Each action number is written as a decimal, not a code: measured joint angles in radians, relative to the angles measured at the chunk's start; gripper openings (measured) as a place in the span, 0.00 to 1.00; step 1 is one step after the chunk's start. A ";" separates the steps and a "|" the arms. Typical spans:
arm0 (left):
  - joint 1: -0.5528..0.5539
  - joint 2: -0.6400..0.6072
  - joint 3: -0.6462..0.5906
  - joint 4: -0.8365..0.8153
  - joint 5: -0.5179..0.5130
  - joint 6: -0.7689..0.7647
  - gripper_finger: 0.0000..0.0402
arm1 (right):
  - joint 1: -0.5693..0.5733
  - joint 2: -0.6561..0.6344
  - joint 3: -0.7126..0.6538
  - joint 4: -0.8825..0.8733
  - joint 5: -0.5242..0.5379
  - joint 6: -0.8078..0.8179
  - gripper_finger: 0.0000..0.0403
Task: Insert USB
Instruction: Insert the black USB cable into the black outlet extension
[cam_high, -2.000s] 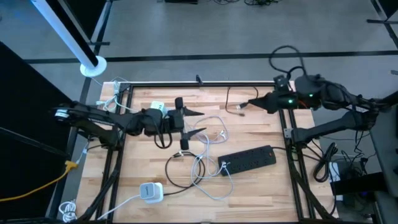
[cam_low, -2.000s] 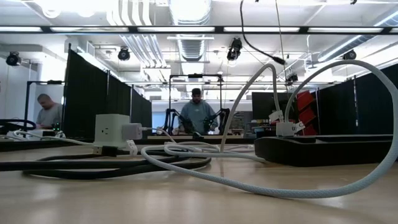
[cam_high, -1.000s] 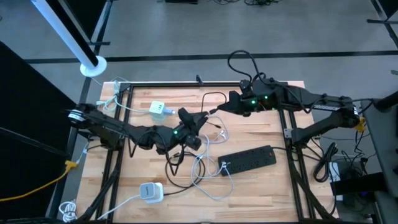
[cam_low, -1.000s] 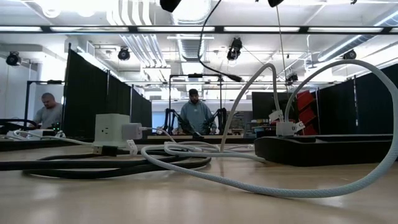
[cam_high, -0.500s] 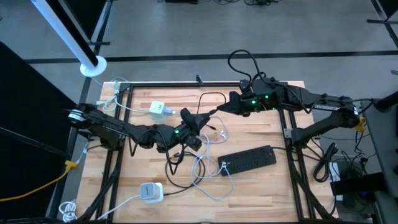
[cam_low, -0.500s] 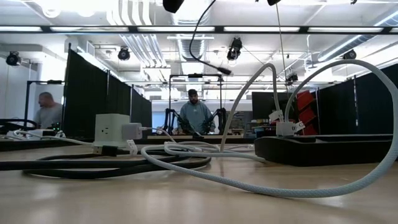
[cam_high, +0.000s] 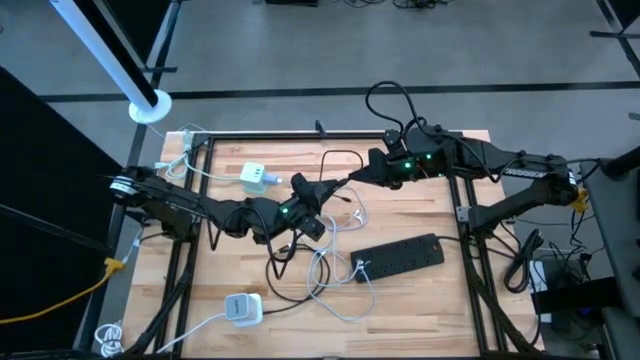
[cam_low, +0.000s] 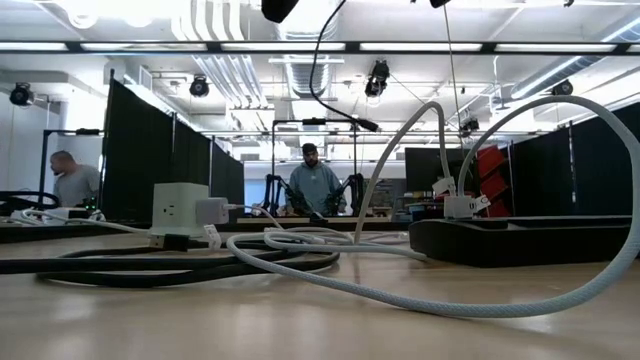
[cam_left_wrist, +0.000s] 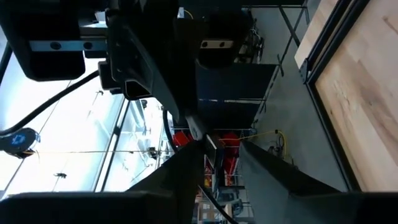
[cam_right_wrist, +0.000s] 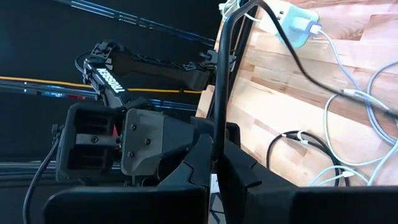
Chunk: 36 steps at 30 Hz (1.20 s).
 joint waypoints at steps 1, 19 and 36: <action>0.000 0.000 0.000 0.000 0.000 0.000 0.22 | 0.000 0.000 0.000 0.000 0.000 0.000 0.00; 0.000 0.000 0.000 0.040 -0.023 -0.010 0.01 | -0.001 0.001 0.000 -0.002 0.003 -0.040 0.00; -0.020 -0.022 -0.001 0.085 -0.088 -0.643 0.01 | -0.002 -0.081 0.001 0.001 -0.018 -0.556 0.41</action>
